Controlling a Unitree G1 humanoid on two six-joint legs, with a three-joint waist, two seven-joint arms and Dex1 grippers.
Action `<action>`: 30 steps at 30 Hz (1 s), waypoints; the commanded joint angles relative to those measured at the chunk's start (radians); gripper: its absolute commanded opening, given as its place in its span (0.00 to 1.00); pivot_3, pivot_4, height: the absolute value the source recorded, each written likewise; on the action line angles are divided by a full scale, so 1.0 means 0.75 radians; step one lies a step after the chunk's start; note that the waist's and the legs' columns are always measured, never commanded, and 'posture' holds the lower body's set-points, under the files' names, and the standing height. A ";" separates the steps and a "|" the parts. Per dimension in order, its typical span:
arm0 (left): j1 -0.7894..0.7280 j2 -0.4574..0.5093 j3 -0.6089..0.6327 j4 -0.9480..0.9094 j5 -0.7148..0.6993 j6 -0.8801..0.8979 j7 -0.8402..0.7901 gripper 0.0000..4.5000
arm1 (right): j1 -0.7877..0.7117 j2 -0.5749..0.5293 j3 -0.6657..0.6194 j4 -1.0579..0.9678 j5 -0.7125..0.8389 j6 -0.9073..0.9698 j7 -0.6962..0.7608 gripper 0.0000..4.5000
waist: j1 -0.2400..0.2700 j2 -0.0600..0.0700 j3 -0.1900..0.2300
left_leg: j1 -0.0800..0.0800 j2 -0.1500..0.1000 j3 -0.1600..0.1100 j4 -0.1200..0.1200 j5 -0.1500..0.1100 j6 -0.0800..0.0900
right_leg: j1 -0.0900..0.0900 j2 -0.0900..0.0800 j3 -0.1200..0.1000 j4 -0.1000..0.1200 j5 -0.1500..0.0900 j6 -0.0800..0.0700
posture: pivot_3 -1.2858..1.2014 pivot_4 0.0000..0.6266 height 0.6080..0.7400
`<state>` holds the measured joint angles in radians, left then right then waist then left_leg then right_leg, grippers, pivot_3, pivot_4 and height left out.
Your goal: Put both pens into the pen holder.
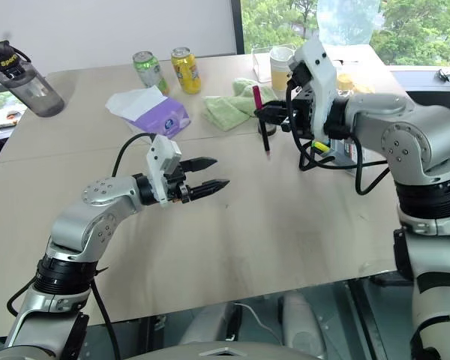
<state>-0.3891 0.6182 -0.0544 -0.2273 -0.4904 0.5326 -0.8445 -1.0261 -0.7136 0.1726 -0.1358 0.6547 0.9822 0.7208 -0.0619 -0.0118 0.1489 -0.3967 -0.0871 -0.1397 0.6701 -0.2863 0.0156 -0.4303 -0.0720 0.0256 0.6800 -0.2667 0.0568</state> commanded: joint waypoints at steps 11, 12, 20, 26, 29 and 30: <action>-0.011 -0.038 0.080 -0.093 -0.101 -0.091 -0.110 0.76 | -0.343 -0.124 0.288 0.520 -0.598 -0.615 0.592 0.00 | 0.013 0.000 0.000 | -0.001 0.001 0.001 -0.001 0.000 0.000 | -0.001 0.000 0.001 -0.002 0.000 0.000 | 0.52 0.24 1.00; -0.007 -0.037 0.080 -0.098 -0.102 -0.091 -0.111 0.76 | -0.350 -0.132 0.297 0.539 -0.623 -0.640 0.614 0.00 | 0.020 -0.001 0.001 | -0.001 0.001 0.000 -0.001 0.000 0.000 | -0.002 0.000 0.001 -0.002 0.000 0.000 | 0.52 0.24 1.00; 0.034 -0.030 0.074 -0.112 -0.087 -0.096 -0.108 0.76 | -0.407 -0.126 0.285 0.663 -0.780 -0.743 0.766 0.00 | 0.026 0.000 0.001 | -0.001 0.001 0.001 -0.001 0.000 0.000 | -0.002 0.000 0.001 -0.002 0.000 0.000 | 0.52 0.24 1.00; 0.041 -0.036 0.065 -0.111 -0.075 -0.102 -0.102 0.76 | -0.401 -0.114 0.268 0.699 -0.824 -0.739 0.805 0.00 | 0.027 0.000 0.001 | -0.001 0.001 0.001 -0.001 0.000 0.000 | -0.002 0.000 0.001 -0.001 0.000 0.000 | 0.52 0.24 1.00; 0.045 -0.033 0.063 -0.109 -0.068 -0.102 -0.106 0.76 | -0.370 -0.093 0.252 0.774 -0.833 -0.759 0.789 0.00 | 0.027 0.000 0.001 | -0.001 0.001 0.001 -0.001 0.000 0.000 | -0.002 0.000 0.001 -0.001 0.000 0.000 | 0.52 0.24 1.00; 0.047 -0.031 0.063 -0.109 -0.066 -0.101 -0.107 0.76 | -0.359 -0.092 0.252 0.803 -0.847 -0.775 0.778 0.00 | 0.027 0.000 0.001 | -0.001 0.001 0.001 -0.001 0.000 0.000 | -0.002 0.000 0.001 -0.001 0.000 0.000 | 0.52 0.24 1.00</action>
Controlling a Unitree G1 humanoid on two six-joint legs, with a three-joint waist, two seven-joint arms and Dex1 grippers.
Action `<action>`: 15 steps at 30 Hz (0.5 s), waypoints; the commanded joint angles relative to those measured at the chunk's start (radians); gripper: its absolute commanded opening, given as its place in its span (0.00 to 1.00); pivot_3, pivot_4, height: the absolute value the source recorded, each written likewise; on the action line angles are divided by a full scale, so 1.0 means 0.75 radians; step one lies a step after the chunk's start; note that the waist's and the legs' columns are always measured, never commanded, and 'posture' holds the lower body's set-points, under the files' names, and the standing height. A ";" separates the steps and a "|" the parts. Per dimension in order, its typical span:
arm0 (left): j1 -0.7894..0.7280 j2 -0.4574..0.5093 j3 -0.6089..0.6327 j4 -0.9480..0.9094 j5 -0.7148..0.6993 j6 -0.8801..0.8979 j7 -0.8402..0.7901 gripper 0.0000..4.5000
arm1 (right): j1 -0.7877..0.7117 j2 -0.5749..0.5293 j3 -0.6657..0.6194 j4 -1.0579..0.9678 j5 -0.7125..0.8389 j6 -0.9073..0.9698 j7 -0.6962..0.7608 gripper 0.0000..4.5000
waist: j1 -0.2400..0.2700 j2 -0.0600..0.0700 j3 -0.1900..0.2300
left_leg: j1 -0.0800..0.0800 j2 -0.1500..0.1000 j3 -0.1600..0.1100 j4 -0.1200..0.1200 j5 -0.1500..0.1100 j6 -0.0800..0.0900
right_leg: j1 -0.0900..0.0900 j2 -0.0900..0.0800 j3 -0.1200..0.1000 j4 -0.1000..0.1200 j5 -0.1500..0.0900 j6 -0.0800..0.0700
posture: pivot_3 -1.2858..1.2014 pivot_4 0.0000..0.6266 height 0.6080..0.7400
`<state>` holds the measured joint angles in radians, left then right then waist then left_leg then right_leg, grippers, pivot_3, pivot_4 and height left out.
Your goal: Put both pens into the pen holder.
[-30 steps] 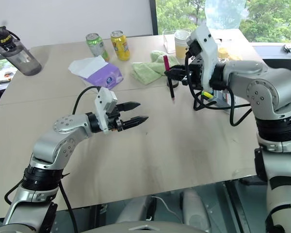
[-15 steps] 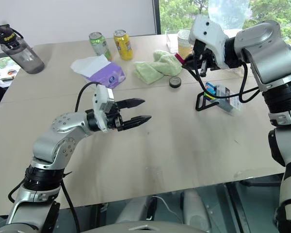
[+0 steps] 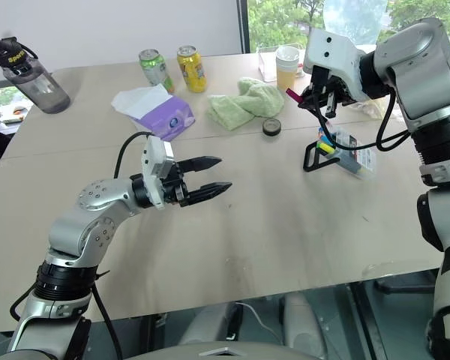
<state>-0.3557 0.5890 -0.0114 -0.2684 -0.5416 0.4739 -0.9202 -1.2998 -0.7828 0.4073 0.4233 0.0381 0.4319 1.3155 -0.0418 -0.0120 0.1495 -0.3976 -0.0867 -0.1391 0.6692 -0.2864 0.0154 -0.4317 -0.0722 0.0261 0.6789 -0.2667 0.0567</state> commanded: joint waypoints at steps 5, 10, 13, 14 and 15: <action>0.009 0.009 0.011 -0.059 0.006 -0.021 -0.007 0.76 | 0.030 0.029 -0.080 0.164 -0.056 -0.074 -0.033 0.00 | 0.001 0.000 0.000 | 0.000 0.000 0.000 0.000 0.000 0.000 | 0.000 0.000 0.000 0.000 0.000 0.000 | 0.52 0.24 1.00; 0.015 0.010 0.014 -0.063 0.008 -0.022 -0.004 0.76 | 0.050 0.032 -0.063 0.259 -0.129 -0.197 -0.040 0.00 | 0.000 0.000 0.000 | 0.000 0.000 0.000 0.000 0.000 0.000 | 0.000 0.000 0.000 0.000 0.000 0.000 | 0.52 0.24 1.00; 0.018 0.011 0.016 -0.063 0.008 -0.023 -0.004 0.78 | 0.052 0.030 -0.059 0.291 -0.166 -0.256 -0.036 0.29 | -0.001 0.000 0.000 | 0.000 0.000 0.000 0.000 0.000 0.000 | 0.000 0.000 0.000 0.000 0.000 0.000 | 0.52 0.24 1.00; 0.019 0.011 0.017 -0.064 0.008 -0.022 -0.004 0.78 | 0.052 0.034 -0.065 0.300 -0.172 -0.266 -0.045 0.40 | -0.001 0.000 0.000 | 0.000 0.000 0.000 0.000 0.000 0.000 | 0.000 0.000 0.000 0.000 0.000 0.000 | 0.52 0.24 1.00; 0.019 0.012 0.017 -0.063 0.010 -0.023 -0.003 0.78 | 0.039 0.052 -0.084 0.321 -0.175 -0.262 -0.089 0.48 | -0.002 0.000 0.000 | 0.000 0.000 0.000 0.000 0.000 0.000 | 0.000 0.000 0.000 0.000 0.000 0.000 | 0.52 0.24 1.00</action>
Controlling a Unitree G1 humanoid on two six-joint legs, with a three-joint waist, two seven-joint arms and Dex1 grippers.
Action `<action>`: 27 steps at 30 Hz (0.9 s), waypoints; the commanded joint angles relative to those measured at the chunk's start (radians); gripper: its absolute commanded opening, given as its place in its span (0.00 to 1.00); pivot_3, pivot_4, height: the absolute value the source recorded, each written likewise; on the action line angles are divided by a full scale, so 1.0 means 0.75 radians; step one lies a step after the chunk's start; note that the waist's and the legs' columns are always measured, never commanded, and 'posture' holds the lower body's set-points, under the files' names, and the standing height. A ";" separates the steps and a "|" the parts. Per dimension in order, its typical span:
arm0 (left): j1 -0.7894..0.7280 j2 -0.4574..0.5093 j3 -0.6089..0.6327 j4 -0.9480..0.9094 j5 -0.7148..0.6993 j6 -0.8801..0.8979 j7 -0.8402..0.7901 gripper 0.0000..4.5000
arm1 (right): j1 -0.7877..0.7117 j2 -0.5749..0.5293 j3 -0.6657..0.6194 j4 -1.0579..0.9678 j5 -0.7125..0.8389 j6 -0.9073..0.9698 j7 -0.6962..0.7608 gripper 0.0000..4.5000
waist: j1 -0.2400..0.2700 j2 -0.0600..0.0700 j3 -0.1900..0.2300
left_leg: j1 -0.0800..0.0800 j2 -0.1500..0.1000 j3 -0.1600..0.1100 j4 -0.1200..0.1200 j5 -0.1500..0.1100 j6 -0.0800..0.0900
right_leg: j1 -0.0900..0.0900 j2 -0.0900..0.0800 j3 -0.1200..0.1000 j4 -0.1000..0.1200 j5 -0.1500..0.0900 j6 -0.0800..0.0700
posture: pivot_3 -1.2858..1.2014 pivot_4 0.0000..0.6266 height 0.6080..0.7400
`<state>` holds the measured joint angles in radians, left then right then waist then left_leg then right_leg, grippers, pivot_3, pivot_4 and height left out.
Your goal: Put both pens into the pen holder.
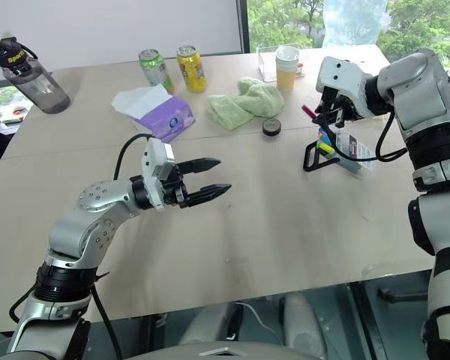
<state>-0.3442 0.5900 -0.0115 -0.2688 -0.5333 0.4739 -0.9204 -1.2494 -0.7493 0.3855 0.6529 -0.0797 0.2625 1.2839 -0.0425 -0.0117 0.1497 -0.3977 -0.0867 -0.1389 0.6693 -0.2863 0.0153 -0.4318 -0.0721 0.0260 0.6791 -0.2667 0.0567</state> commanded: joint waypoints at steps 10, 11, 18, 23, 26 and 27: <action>0.011 0.025 0.032 -0.060 0.023 -0.027 0.023 0.78 | 0.010 0.086 -0.255 -0.065 0.130 0.044 -0.093 0.87 | 0.000 0.000 0.000 | 0.000 0.000 0.000 0.000 0.000 0.000 | 0.000 0.000 0.000 0.000 0.000 0.000 | 0.52 0.24 1.00; 0.022 0.033 0.038 -0.063 0.031 -0.025 0.033 0.78 | 0.050 0.093 -0.302 -0.132 0.192 0.064 -0.077 0.87 | 0.000 0.000 0.000 | 0.000 0.000 0.000 0.000 0.000 0.000 | 0.000 0.000 0.000 0.000 0.000 0.000 | 0.52 0.24 1.00; 0.274 0.088 0.138 -0.161 0.103 -0.022 0.152 0.78 | 0.583 0.152 -0.550 -0.888 0.576 0.385 -0.180 0.87 | 0.002 0.000 0.000 | 0.000 0.000 -0.003 0.000 0.000 0.000 | 0.001 0.000 0.001 0.000 0.000 0.000 | 0.52 0.24 1.00; 0.585 0.065 0.285 -0.365 0.076 0.008 0.262 0.78 | 1.081 0.226 -0.619 -1.364 0.739 0.523 -0.348 0.87 | 0.009 0.000 0.000 | 0.000 0.001 -0.004 -0.001 0.000 0.000 | 0.001 0.000 0.002 -0.001 0.000 0.000 | 0.52 0.24 1.00; 0.771 0.014 0.335 -0.444 0.098 0.007 0.344 0.78 | 1.359 0.242 -0.634 -1.399 0.689 0.418 -0.419 0.87 | 0.036 0.001 -0.001 | 0.002 0.000 -0.002 0.002 0.000 0.000 | 0.004 -0.001 0.004 0.001 0.000 0.000 | 0.52 0.24 1.00; 0.851 -0.003 0.340 -0.463 0.124 0.006 0.372 0.78 | 1.452 0.239 -0.612 -1.361 0.588 0.267 -0.452 0.87 | 0.039 0.000 -0.001 | 0.010 0.000 -0.002 0.001 -0.001 0.001 | 0.013 0.000 0.003 -0.001 0.000 0.000 | 0.52 0.24 1.00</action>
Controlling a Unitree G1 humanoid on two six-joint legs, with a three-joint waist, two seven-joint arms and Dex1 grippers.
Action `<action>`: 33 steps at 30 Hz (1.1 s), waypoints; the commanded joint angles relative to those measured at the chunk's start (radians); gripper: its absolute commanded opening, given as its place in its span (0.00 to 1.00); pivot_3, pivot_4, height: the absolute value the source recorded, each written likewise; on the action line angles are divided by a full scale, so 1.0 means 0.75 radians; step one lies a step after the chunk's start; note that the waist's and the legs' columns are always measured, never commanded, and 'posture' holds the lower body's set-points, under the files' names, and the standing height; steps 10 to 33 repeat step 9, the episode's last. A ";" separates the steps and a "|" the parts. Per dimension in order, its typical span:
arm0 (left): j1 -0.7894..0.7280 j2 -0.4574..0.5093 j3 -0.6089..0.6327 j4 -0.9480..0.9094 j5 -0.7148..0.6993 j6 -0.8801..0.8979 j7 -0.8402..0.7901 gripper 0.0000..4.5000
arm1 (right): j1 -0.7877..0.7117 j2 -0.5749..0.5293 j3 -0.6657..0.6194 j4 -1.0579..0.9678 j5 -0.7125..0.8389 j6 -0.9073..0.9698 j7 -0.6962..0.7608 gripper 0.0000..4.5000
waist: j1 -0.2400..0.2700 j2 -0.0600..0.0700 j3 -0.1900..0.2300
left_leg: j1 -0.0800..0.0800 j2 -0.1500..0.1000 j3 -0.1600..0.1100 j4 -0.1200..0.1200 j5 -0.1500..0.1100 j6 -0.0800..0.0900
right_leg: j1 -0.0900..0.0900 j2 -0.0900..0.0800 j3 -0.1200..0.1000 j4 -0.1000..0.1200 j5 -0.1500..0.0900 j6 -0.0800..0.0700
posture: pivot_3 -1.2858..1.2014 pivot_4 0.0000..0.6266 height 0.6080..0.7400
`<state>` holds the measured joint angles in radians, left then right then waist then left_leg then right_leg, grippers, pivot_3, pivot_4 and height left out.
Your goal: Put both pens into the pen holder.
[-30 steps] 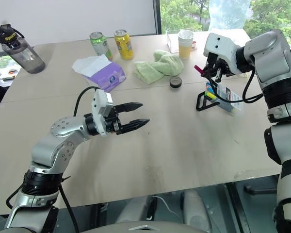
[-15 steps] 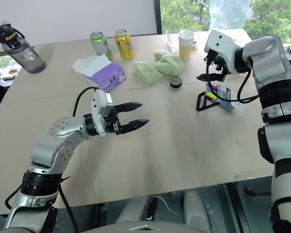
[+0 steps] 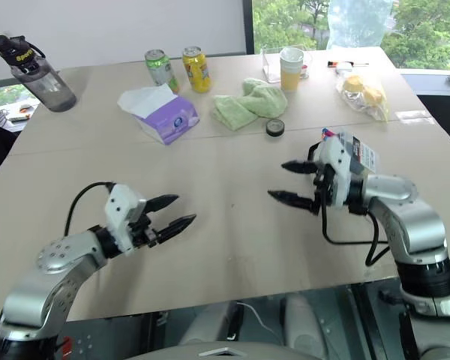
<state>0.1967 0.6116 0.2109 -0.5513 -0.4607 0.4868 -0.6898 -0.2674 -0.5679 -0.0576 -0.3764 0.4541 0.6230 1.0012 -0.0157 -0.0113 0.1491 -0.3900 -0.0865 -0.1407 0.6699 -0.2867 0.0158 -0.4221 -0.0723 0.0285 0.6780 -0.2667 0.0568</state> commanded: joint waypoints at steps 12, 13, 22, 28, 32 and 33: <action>0.314 -0.093 -0.005 -0.046 0.138 -0.135 0.087 0.78 | 0.309 0.017 0.048 0.323 -0.256 -0.672 -0.061 0.87 | 0.007 0.001 0.000 | 0.019 0.002 0.003 -0.003 -0.003 0.003 | 0.018 0.001 0.001 -0.001 -0.001 0.000 | 0.52 0.24 1.00; 0.314 -0.093 -0.005 -0.046 0.138 -0.135 0.087 0.78 | 0.309 0.017 0.048 0.323 -0.256 -0.672 -0.061 0.87 | 0.007 0.001 0.000 | 0.019 0.002 0.003 -0.003 -0.003 0.003 | 0.018 0.001 0.001 -0.001 -0.001 0.000 | 0.52 0.24 1.00; 0.314 -0.093 -0.005 -0.046 0.138 -0.135 0.087 0.78 | 0.309 0.017 0.048 0.323 -0.256 -0.672 -0.061 0.87 | 0.007 0.001 0.000 | 0.019 0.002 0.003 -0.003 -0.003 0.003 | 0.018 0.001 0.001 -0.001 -0.001 0.000 | 0.52 0.24 1.00; 0.314 -0.093 -0.005 -0.046 0.138 -0.135 0.087 0.78 | 0.309 0.017 0.048 0.323 -0.256 -0.672 -0.061 0.87 | 0.007 0.001 0.000 | 0.019 0.002 0.003 -0.003 -0.003 0.003 | 0.018 0.001 0.001 -0.001 -0.001 0.000 | 0.52 0.24 1.00; 0.314 -0.093 -0.005 -0.046 0.138 -0.135 0.087 0.78 | 0.309 0.017 0.048 0.323 -0.256 -0.672 -0.061 0.87 | 0.007 0.001 0.000 | 0.019 0.002 0.003 -0.003 -0.003 0.003 | 0.018 0.001 0.001 -0.001 -0.001 0.000 | 0.52 0.24 1.00; 0.314 -0.093 -0.005 -0.046 0.138 -0.135 0.087 0.78 | 0.309 0.017 0.048 0.323 -0.256 -0.672 -0.061 0.87 | 0.007 0.001 0.000 | 0.019 0.002 0.003 -0.003 -0.003 0.003 | 0.018 0.001 0.001 -0.001 -0.001 0.000 | 0.52 0.24 1.00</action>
